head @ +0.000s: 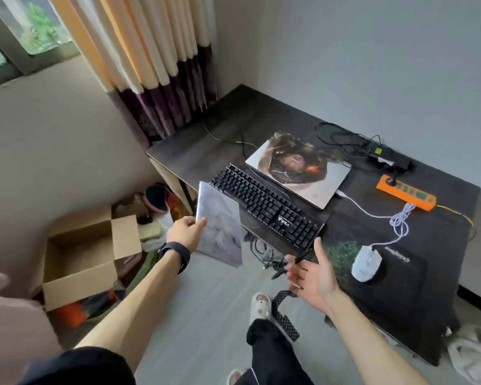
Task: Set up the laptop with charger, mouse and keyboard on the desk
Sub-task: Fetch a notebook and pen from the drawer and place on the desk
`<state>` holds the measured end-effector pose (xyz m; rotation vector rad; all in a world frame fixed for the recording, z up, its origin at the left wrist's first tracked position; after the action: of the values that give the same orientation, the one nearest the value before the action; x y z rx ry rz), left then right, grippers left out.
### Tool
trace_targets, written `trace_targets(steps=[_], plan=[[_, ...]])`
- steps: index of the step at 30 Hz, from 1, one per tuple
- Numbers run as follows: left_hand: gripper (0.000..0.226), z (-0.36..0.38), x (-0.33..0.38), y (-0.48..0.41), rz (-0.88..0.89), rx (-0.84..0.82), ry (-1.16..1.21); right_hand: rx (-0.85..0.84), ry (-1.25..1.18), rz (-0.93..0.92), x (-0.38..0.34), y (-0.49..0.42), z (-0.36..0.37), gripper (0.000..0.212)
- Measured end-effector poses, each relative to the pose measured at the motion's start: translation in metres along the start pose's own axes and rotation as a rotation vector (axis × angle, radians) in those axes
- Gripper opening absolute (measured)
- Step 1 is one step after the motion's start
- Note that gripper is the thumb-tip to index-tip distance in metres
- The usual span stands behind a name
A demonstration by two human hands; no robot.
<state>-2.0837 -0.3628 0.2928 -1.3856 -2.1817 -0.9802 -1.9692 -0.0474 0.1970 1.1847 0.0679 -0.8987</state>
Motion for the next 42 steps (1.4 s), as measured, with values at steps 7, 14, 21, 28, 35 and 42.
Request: trace_targets(steps=[7, 14, 21, 28, 35, 42], plan=[[0.03, -0.071, 0.038, -0.137, -0.051, 0.115, -0.04, -0.307, -0.169, 0.172, -0.097, -0.097, 0.135, 0.106], [0.038, -0.132, 0.052, -0.257, -0.076, 0.153, -0.123, -0.384, -0.155, 0.249, -0.156, -0.17, 0.227, 0.101], [0.031, -0.124, 0.046, -0.415, -0.042, -0.083, -0.149, -0.264, -0.28, 0.234, -0.179, -0.262, 0.286, 0.099], [0.031, -0.093, 0.039, -0.53, 0.008, -0.404, -0.262, -0.072, -0.417, 0.269, -0.168, -0.323, 0.349, 0.086], [0.035, -0.056, 0.017, -0.581, -0.032, -0.575, -0.354, 0.109, -0.479, 0.294, -0.155, -0.364, 0.374, 0.082], [0.039, -0.035, 0.015, -0.6, 0.002, -0.549, -0.454, 0.216, -0.493, 0.32, -0.15, -0.395, 0.369, 0.08]])
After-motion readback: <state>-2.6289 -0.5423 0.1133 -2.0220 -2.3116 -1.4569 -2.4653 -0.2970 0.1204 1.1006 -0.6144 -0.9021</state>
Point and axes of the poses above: each hand's wrist, its own y-axis away from the middle knuckle, its own z-axis out of the palm, x = y × z, the point moved 8 cm from there along -y, towards the middle knuckle, and after that the axes turned 2 degrees about -y, right-handed, at the moved point
